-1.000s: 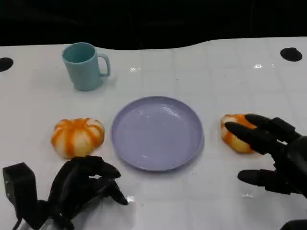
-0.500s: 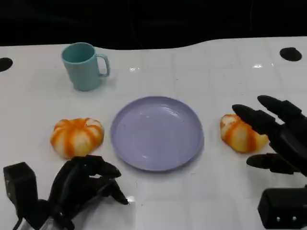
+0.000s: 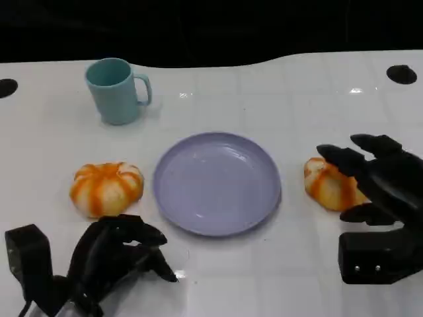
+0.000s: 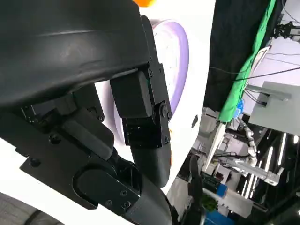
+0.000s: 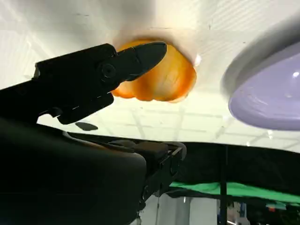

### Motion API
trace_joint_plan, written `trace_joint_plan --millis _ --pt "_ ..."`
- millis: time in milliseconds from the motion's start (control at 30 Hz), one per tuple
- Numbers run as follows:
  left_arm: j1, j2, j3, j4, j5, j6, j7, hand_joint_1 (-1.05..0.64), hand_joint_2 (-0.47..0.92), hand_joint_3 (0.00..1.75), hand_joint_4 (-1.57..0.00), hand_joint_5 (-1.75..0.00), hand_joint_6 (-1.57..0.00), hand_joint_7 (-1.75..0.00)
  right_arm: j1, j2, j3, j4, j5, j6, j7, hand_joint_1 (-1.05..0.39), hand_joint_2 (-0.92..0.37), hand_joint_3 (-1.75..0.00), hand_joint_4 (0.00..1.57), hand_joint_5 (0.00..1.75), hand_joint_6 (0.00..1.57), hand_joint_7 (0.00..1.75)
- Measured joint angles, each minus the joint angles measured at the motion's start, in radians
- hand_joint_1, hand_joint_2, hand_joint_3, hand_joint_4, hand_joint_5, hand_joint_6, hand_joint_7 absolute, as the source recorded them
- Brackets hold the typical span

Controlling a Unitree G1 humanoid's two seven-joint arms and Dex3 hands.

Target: Grasp the bread from the table and place it into the plate.

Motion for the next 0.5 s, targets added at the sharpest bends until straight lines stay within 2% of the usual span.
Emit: trace_joint_plan --millis 333,500 --pt "0.001 -0.002 0.0 0.0 0.0 -0.01 0.0 -1.05 0.7 0.0 -1.57 -0.62 -1.57 -0.24 -0.115 0.071 0.082 0.231 -0.002 0.037 -0.012 -0.44 -0.8 0.0 0.09 0.2 0.23 0.0" --pt "0.001 -0.003 0.0 0.0 0.0 -0.01 0.0 -1.05 0.7 0.0 -1.57 -0.61 -1.57 -0.24 -0.176 0.104 0.107 0.341 0.002 0.04 -0.031 -0.38 -0.82 -0.01 0.23 0.16 0.31 0.02"
